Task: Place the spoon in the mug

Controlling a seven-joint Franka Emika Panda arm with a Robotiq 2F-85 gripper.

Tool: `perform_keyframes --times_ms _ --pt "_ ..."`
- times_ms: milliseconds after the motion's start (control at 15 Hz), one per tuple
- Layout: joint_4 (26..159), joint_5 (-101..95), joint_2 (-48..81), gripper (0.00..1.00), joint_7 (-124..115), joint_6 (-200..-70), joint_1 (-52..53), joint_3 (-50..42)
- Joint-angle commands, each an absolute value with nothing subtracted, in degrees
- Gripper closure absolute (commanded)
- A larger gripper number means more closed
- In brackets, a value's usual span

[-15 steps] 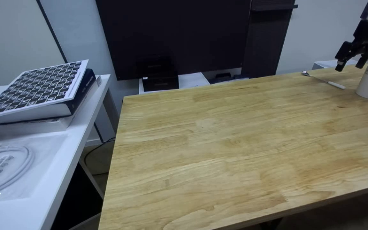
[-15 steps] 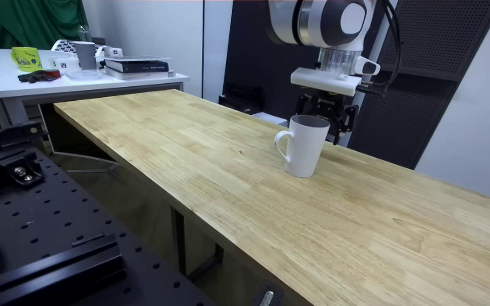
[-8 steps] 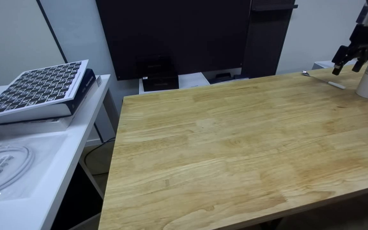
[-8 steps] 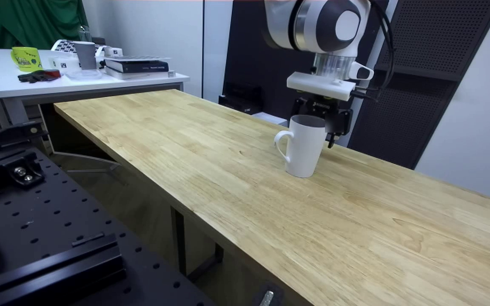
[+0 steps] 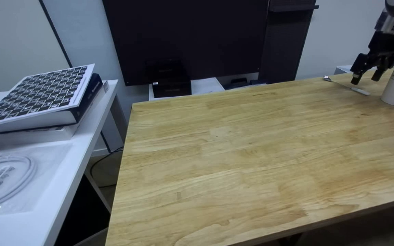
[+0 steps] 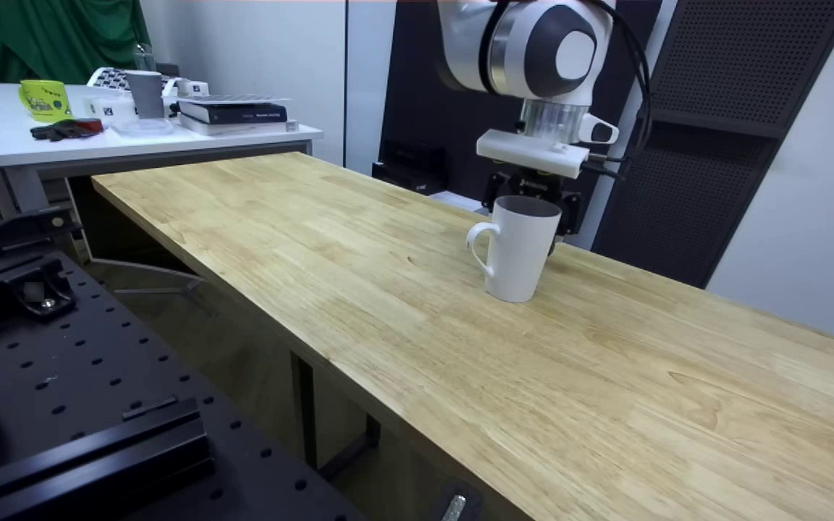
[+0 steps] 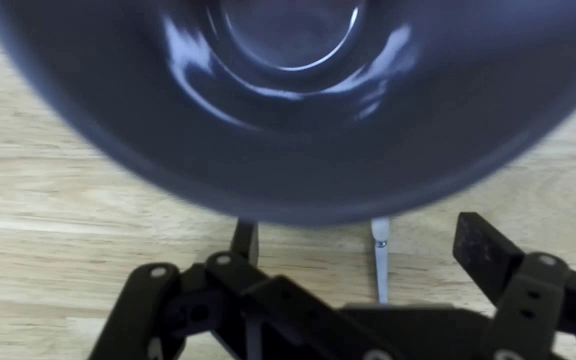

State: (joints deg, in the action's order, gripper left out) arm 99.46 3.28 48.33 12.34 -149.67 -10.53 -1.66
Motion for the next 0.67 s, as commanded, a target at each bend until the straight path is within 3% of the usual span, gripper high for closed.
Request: perform_keyframes --times_ms 0,467,533,600 --pt "95.64 2.15 52.17 0.00 11.93 -150.16 -10.34 -1.03" --pt "95.27 1.94 53.27 0.00 12.33 -150.59 -9.65 -0.66" --pt "95.13 1.78 53.47 0.04 12.19 -150.60 -9.49 -0.86" --pt "94.97 1.75 53.61 0.26 12.27 -150.33 -9.56 -0.80"
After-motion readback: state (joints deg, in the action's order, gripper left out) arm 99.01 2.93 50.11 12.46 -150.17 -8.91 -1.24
